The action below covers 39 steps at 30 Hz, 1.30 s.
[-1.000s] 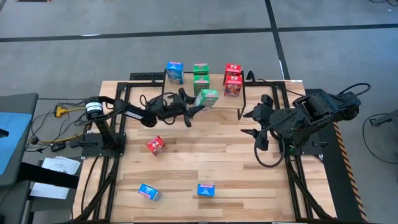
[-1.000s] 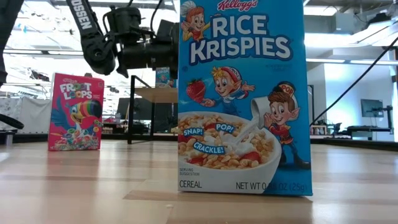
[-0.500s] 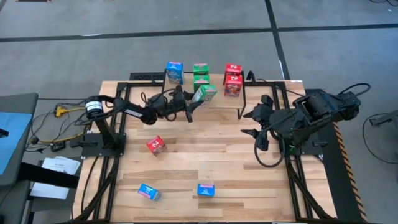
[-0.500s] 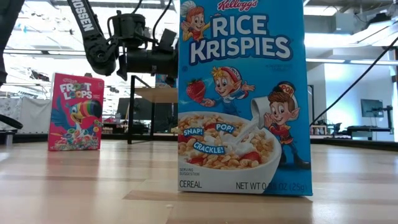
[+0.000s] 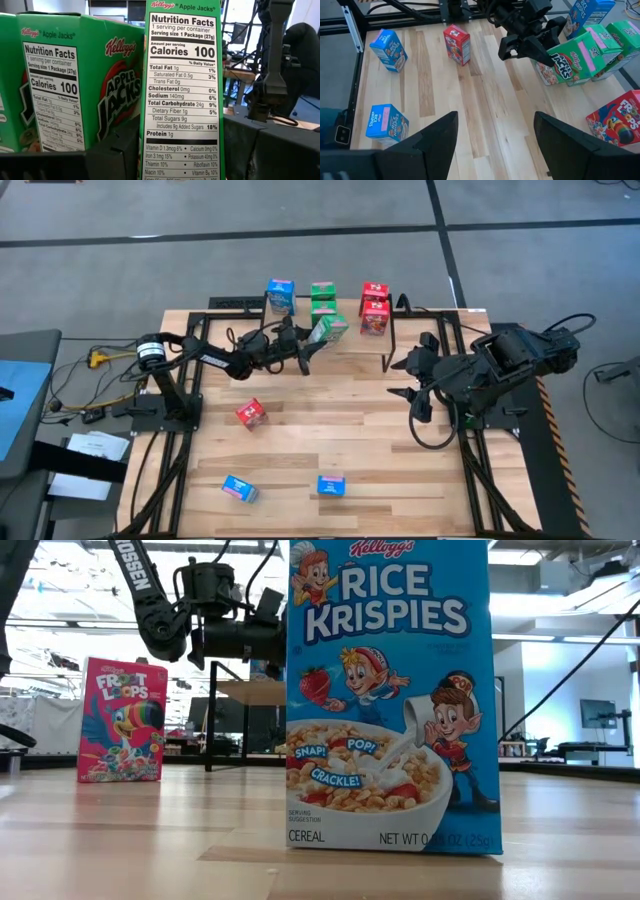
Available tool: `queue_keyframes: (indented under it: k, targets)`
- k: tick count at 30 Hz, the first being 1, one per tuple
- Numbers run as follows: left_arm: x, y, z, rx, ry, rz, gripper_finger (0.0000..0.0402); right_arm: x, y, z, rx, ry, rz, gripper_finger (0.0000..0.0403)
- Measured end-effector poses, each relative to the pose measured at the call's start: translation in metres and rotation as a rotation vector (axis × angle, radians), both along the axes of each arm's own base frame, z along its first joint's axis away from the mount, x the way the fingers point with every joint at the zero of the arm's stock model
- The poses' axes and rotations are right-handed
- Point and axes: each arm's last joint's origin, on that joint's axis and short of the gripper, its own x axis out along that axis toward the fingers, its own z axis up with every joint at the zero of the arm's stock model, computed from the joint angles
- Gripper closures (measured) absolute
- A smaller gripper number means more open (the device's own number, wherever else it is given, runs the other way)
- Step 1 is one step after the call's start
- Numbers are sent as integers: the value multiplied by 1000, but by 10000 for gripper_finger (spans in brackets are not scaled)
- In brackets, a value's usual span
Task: Stack cereal on shelf
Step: Put the green cereal box on the shelf aligned with the green cereal boxes
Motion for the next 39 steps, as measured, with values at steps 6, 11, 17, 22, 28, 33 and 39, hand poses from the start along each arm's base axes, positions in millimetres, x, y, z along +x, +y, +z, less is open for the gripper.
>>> queue_keyframes:
  k: [6, 11, 17, 22, 28, 33, 39]
  targets:
    - [-2, 5, 0, -54, -20, -8, 223, 0, 0, 0, 0, 0, 0, 117]
    - [-3, 8, 0, -64, -26, -57, 223, 0, 0, 0, 0, -1, 0, 117]
    - [-3, 7, -1, -86, -17, -83, 223, 0, 0, 0, 0, -1, 0, 117]
    - [-3, 7, -2, -89, -10, -85, 223, 0, 0, 0, 0, -1, 0, 117]
    - [-3, 7, -2, -90, -7, -94, 223, 0, 0, 0, 1, -1, 0, 117]
    - [-2, 6, -2, -120, -16, -110, 214, 0, 0, 0, 1, -1, 0, 117]
    - [-3, 8, -5, -166, -25, -23, 194, 0, 0, 0, 3, 0, 1, 117]
